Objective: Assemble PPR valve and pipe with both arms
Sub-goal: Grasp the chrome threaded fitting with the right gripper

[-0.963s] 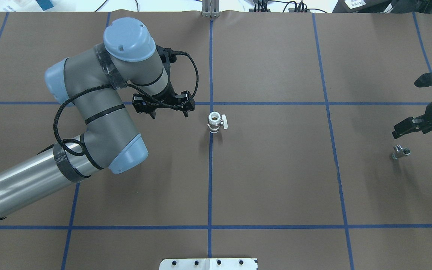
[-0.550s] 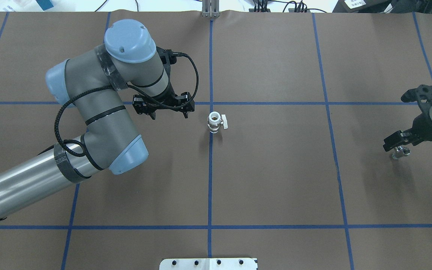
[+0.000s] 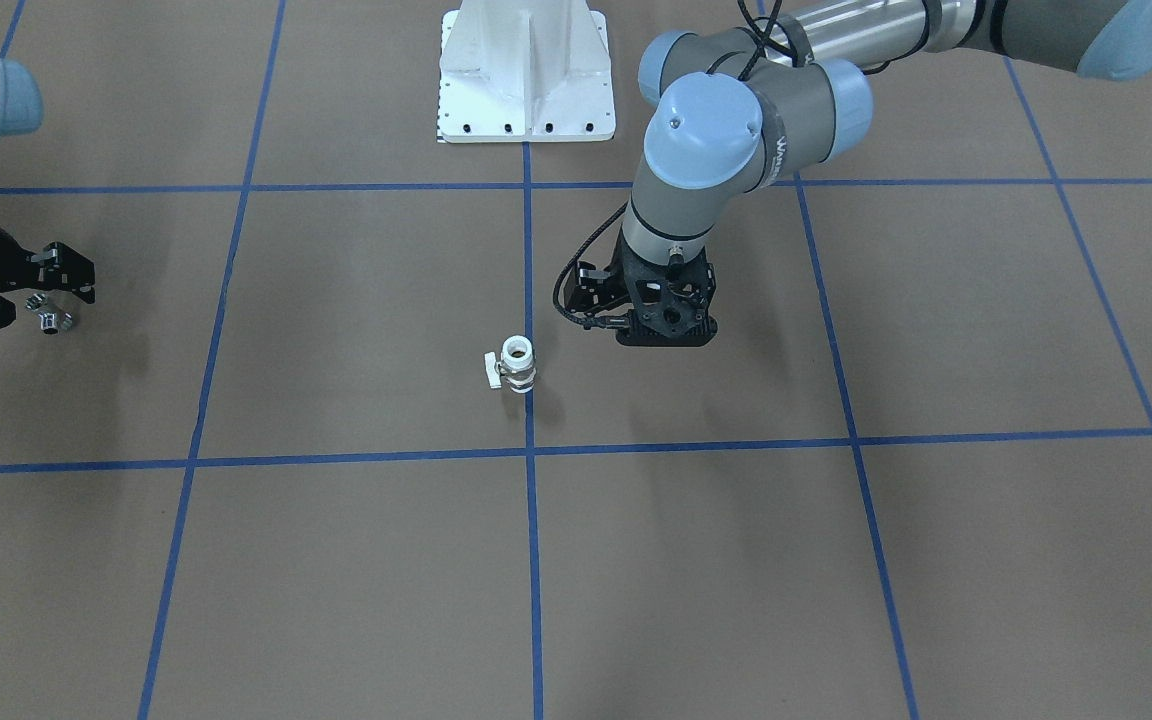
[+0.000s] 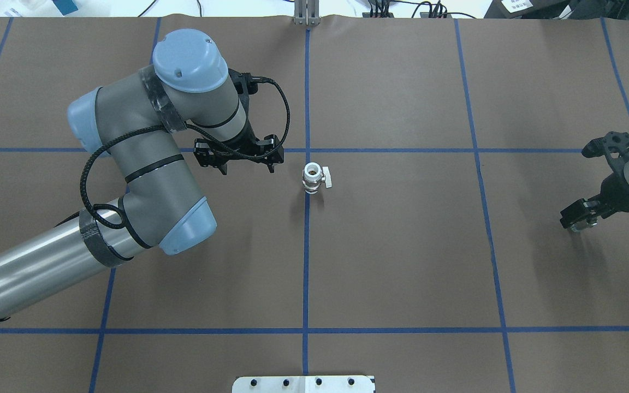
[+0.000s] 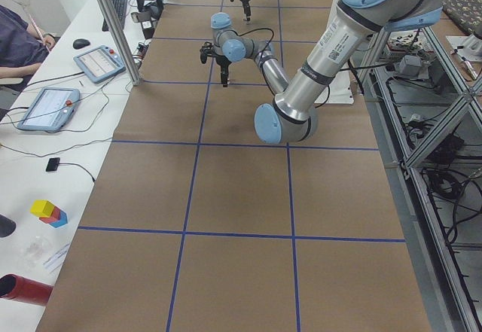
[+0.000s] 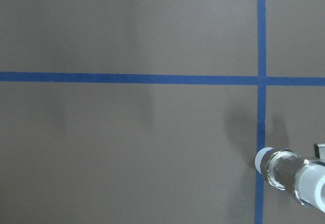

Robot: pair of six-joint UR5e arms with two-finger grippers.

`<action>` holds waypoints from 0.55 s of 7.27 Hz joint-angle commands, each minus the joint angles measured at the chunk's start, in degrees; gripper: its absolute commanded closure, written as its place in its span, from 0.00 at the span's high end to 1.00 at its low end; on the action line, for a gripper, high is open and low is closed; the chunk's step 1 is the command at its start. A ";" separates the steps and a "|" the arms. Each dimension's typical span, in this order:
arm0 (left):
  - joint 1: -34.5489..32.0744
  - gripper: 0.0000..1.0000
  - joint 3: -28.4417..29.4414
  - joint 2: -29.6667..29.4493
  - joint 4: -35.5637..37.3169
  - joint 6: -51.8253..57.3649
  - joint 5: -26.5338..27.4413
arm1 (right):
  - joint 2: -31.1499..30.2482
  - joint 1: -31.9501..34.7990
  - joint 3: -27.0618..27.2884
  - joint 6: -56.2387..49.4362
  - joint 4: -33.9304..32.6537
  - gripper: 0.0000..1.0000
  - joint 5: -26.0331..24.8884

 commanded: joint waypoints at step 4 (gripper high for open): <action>0.09 1.00 0.09 0.08 -0.36 0.00 0.00 | 0.11 -0.11 -1.91 -4.84 -0.01 0.62 -0.02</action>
